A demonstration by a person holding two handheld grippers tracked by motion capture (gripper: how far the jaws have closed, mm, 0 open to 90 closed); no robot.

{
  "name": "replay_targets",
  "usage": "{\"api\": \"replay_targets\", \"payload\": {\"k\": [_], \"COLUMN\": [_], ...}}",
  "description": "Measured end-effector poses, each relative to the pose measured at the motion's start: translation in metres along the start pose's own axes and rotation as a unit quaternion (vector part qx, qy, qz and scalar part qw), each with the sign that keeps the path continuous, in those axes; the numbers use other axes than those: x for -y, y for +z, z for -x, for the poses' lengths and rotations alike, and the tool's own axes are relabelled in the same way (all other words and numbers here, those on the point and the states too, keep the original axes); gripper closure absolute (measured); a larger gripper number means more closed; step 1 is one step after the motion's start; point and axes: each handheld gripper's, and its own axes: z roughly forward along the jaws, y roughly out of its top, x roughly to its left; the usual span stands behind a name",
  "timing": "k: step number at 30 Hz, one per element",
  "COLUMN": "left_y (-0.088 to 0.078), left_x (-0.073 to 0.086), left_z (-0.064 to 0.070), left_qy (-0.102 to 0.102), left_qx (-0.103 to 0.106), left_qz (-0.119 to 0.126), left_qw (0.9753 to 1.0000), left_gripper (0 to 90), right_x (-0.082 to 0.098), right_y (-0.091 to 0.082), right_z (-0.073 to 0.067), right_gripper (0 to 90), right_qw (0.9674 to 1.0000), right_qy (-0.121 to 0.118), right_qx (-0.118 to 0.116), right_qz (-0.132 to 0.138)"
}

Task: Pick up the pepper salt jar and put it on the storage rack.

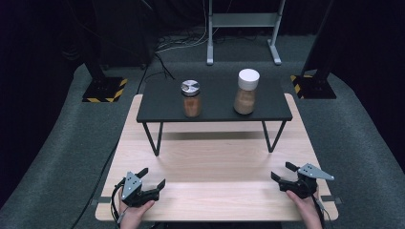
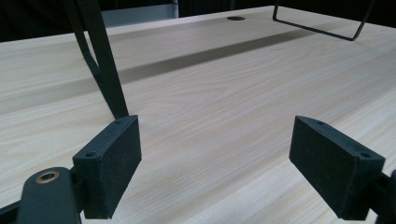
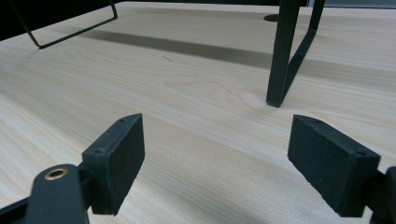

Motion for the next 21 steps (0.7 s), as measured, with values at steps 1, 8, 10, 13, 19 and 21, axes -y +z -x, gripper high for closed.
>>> {"api": "replay_targets", "payload": {"k": [1,8,10,13,19,21], "left_y": [0.0,0.0002,0.0003,0.0004,0.0005,0.0006], "left_x": [0.0,-0.0003,-0.0005,-0.0007,-0.0009,-0.0009], "left_z": [0.0,-0.001,-0.0012,-0.0011,-0.0009,-0.0009], "left_qy": [0.0,-0.002,-0.003,-0.002,-0.001,0.0], "left_qx": [0.0,0.001,0.001,0.001,0.002,0.002], "left_qz": [0.0,-0.001,-0.001,-0.002,-0.002,-0.002], "left_qw": [1.0,1.0,1.0,1.0,1.0,1.0], "left_gripper": [16.5,16.5,16.5,16.5,16.4,16.5], "right_x": [0.0001,-0.0008,-0.0008,-0.0003,-0.0008,-0.0006], "right_y": [-0.0001,0.0003,0.0002,0.0001,0.0003,0.0002], "right_z": [0.0001,0.0012,0.0017,0.002,0.0022,0.002], "right_gripper": [17.3,17.7,17.6,17.6,17.6,17.6], "right_qw": [1.0,1.0,1.0,1.0,1.0,1.0], "right_qy": [0.001,0.001,0.003,0.005,0.006,0.006], "right_qx": [0.0,-0.002,-0.002,-0.003,-0.003,-0.002], "right_qz": [0.0,-0.003,-0.002,-0.001,-0.003,-0.002]}}
